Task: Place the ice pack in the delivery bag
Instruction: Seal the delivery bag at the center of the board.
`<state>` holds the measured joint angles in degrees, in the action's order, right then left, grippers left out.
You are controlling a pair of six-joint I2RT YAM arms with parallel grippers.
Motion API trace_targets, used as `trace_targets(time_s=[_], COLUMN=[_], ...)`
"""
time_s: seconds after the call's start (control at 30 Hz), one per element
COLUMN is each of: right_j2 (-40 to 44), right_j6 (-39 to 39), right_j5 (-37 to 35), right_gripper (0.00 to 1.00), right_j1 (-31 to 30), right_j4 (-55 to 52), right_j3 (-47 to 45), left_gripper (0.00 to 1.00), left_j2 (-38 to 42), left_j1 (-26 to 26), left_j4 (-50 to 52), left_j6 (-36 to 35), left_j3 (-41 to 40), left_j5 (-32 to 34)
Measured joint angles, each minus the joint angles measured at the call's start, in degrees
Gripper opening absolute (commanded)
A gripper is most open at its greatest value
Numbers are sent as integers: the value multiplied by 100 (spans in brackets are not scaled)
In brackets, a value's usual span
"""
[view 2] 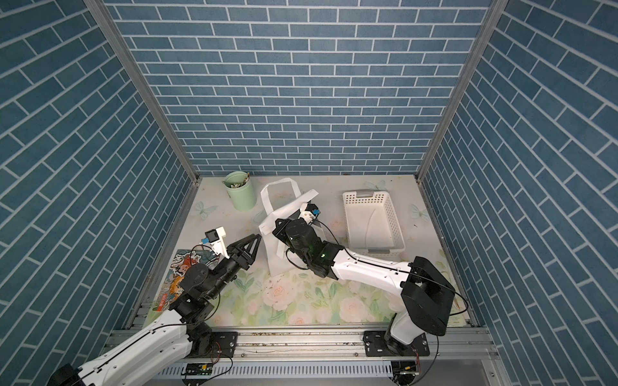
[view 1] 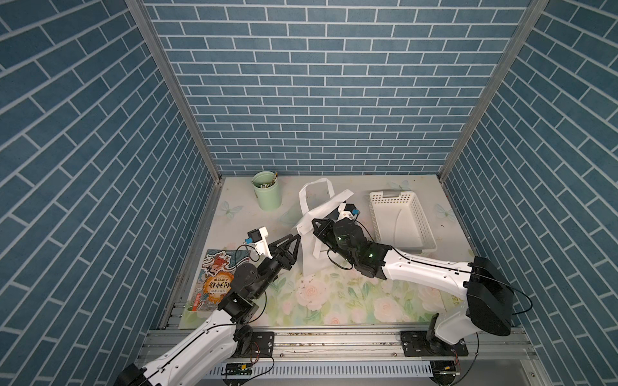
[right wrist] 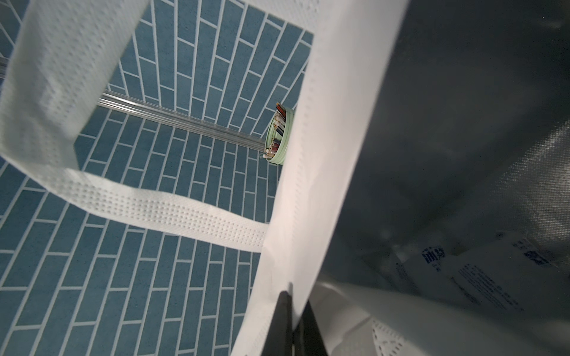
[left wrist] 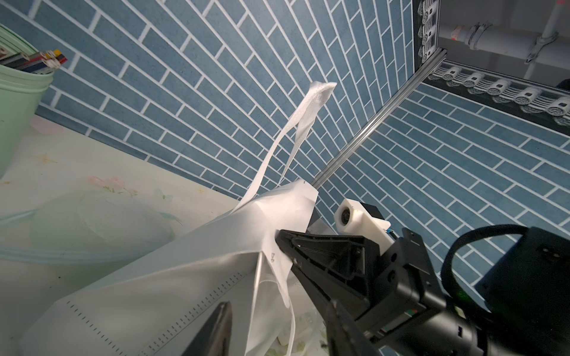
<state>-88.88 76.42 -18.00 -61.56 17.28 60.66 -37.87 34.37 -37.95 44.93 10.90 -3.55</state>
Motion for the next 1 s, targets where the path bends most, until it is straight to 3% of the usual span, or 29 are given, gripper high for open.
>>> trace_targets(time_s=[0.13, 0.53, 0.83, 1.0], right_j2=[-7, -7, -4, -4], right_j6=[0, -22, -26, -57], right_j5=[7, 42, 87, 87], right_gripper=[0, 0, 0, 0], right_j1=[0, -4, -28, -44], right_j4=[13, 179, 385, 461], right_j3=[0, -103, -214, -256], left_gripper=[66, 62, 43, 22], left_j2=[-157, -1204, -1725, -1882], left_j1=[0, 0, 0, -17], left_j4=[0, -295, -459, -503], left_j6=[103, 448, 584, 605], left_j3=[13, 426, 743, 785], left_j5=[15, -111, -155, -168])
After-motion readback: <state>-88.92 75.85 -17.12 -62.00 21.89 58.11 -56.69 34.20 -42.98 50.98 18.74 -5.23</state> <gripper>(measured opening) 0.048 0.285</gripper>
